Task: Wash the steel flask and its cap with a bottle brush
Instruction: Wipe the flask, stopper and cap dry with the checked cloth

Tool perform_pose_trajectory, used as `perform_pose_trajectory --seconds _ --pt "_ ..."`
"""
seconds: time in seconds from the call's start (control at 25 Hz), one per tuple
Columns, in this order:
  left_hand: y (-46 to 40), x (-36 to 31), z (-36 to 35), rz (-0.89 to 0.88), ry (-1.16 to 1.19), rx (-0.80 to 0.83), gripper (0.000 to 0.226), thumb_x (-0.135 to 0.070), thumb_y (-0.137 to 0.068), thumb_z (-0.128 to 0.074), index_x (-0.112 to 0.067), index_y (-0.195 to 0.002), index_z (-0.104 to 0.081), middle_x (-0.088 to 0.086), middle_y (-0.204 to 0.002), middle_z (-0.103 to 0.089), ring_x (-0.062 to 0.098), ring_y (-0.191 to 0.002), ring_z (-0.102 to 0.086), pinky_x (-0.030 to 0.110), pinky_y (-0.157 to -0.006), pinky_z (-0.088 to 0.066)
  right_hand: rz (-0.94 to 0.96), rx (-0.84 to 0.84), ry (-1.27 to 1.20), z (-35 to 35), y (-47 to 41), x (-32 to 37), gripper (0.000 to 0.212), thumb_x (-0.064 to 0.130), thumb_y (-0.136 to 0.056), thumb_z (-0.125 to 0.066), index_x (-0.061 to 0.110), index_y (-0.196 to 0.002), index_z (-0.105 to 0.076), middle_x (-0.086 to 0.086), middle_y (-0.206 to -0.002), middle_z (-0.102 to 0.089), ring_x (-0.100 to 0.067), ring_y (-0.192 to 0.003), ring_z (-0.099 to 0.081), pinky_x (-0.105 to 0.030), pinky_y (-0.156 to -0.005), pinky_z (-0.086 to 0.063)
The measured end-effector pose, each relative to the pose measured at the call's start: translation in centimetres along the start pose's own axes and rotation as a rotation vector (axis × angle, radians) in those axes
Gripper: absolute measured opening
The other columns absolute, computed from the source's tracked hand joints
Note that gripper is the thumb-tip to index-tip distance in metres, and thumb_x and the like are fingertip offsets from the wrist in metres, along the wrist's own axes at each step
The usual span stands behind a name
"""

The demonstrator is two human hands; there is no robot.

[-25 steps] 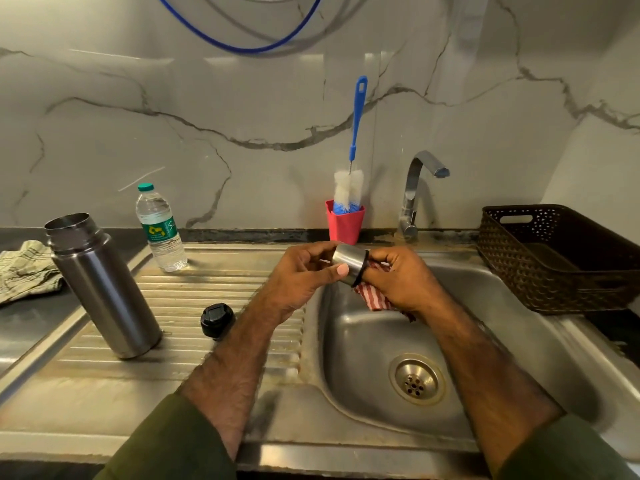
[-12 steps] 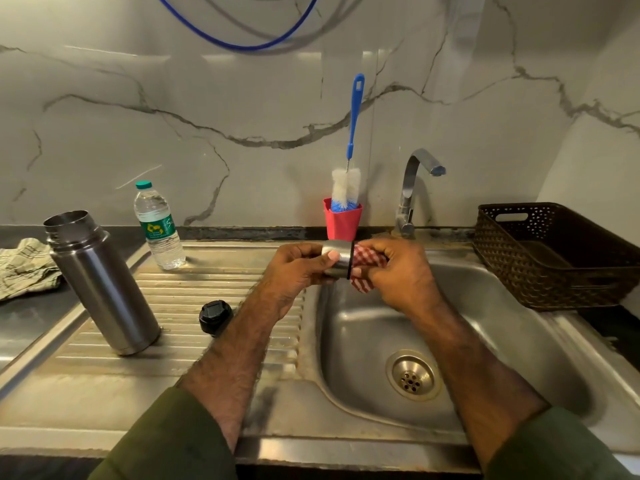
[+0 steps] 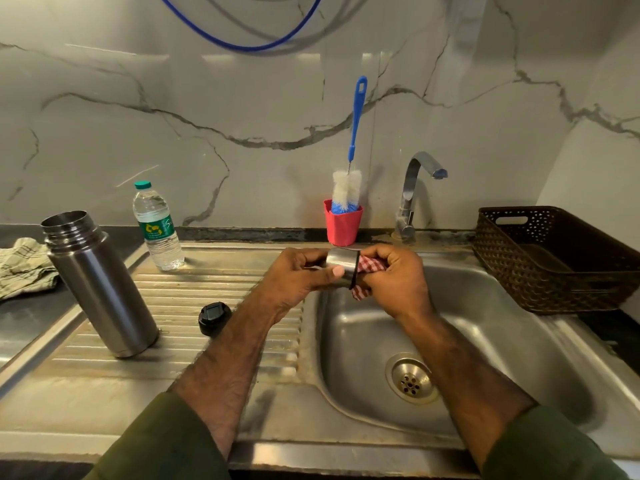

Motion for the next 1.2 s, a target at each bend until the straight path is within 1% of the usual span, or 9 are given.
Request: perform_pose_trajectory --seconds 0.08,0.16,0.28,0.44,0.6,0.68,0.92,1.04,1.2 --pt "0.1 -0.4 -0.5 -0.116 -0.165 0.068 0.055 -0.017 -0.087 -0.086 -0.015 -0.14 -0.069 0.007 -0.125 -0.078 0.029 -0.12 -0.073 0.053 -0.107 -0.056 -0.451 0.102 -0.403 0.4 -0.3 -1.7 0.036 -0.007 -0.074 -0.063 0.003 -0.107 -0.076 -0.013 -0.092 -0.078 -0.033 -0.089 -0.075 -0.041 -0.072 -0.063" --pt "0.2 -1.0 -0.8 -0.181 -0.26 0.085 0.065 -0.019 -0.083 -0.09 -0.02 -0.143 -0.067 0.0 -0.13 -0.076 0.023 -0.124 -0.071 0.053 -0.11 -0.054 -0.744 0.308 -0.753 0.7 0.3 -1.9 0.051 -0.002 -0.071 -0.053 -0.007 -0.121 -0.064 -0.024 -0.094 -0.071 -0.032 -0.07 -0.069 -0.03 -0.048 -0.054" --pt "0.4 -1.4 -1.0 -0.262 -0.266 0.095 0.069 -0.025 -0.079 -0.091 -0.019 -0.143 -0.066 0.001 -0.131 -0.076 0.024 -0.124 -0.071 0.049 -0.108 -0.055 -0.761 0.356 -0.923 0.9 0.2 -1.3 0.053 -0.001 -0.07 -0.05 -0.01 -0.12 -0.06 -0.028 -0.1 -0.065 -0.026 -0.058 -0.063 -0.023 -0.036 -0.043" --pt "0.6 -0.3 -2.1 -0.162 -0.126 -0.006 0.049 -0.029 -0.087 -0.087 -0.01 -0.13 -0.073 0.012 -0.118 -0.079 0.032 -0.113 -0.075 0.051 -0.102 -0.059 -0.238 0.076 -0.304 1.9 -0.7 -0.1 0.017 -0.001 -0.082 -0.074 0.008 -0.096 -0.077 -0.006 -0.091 -0.077 -0.018 -0.082 -0.074 -0.027 -0.061 -0.058" --pt "0.6 0.8 -2.2 0.356 0.319 -0.152 0.049 -0.047 -0.093 -0.075 -0.002 -0.114 -0.076 0.018 -0.095 -0.078 0.027 -0.071 -0.074 0.041 -0.076 -0.061 0.556 0.11 0.331 0.8 1.2 3.0 0.025 0.003 -0.074 -0.072 0.023 -0.09 -0.075 0.012 -0.088 -0.07 -0.006 -0.084 -0.062 -0.03 -0.081 -0.053" --pt "0.6 0.7 -1.1 0.442 0.402 -0.135 0.046 -0.048 -0.09 -0.076 -0.006 -0.11 -0.076 0.017 -0.09 -0.076 0.024 -0.063 -0.07 0.038 -0.071 -0.06 0.689 0.146 0.451 -0.5 1.6 2.9 0.031 0.011 -0.07 -0.066 0.022 -0.097 -0.075 0.009 -0.095 -0.071 -0.01 -0.093 -0.059 -0.031 -0.09 -0.046" --pt "0.1 0.2 -1.4 -0.081 -0.067 0.013 0.046 -0.023 -0.091 -0.083 -0.008 -0.133 -0.072 0.015 -0.124 -0.077 0.033 -0.12 -0.072 0.052 -0.109 -0.054 -0.212 0.056 -0.095 -0.2 -1.2 -1.5 0.019 0.001 -0.074 -0.069 0.011 -0.088 -0.077 -0.01 -0.085 -0.077 -0.029 -0.08 -0.074 -0.048 -0.073 -0.064" --pt "0.0 -0.3 -1.4 -0.164 -0.253 0.091 0.065 -0.028 -0.084 -0.088 -0.021 -0.145 -0.065 0.002 -0.131 -0.075 0.025 -0.126 -0.069 0.053 -0.11 -0.054 -0.747 0.233 -0.6 0.4 -0.5 -2.7 0.04 0.009 -0.073 -0.054 -0.004 -0.107 -0.07 -0.023 -0.089 -0.072 -0.03 -0.067 -0.068 -0.034 -0.05 -0.055" --pt "0.8 -1.2 -1.6 -0.272 -0.374 0.119 0.066 -0.02 -0.083 -0.09 -0.019 -0.144 -0.065 0.0 -0.132 -0.074 0.024 -0.126 -0.068 0.049 -0.107 -0.057 -0.871 0.501 -0.805 0.8 0.2 -2.4 0.03 0.023 -0.083 -0.054 0.003 -0.088 -0.076 -0.007 -0.07 -0.056 -0.014 -0.057 -0.043 -0.017 -0.04 -0.031"
Point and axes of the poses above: each hand's wrist, its own y-axis away from the middle knuckle, its own z-axis out of the back of the hand, x = y × z, the point moved 3 cm from there along -y, towards the middle knuckle
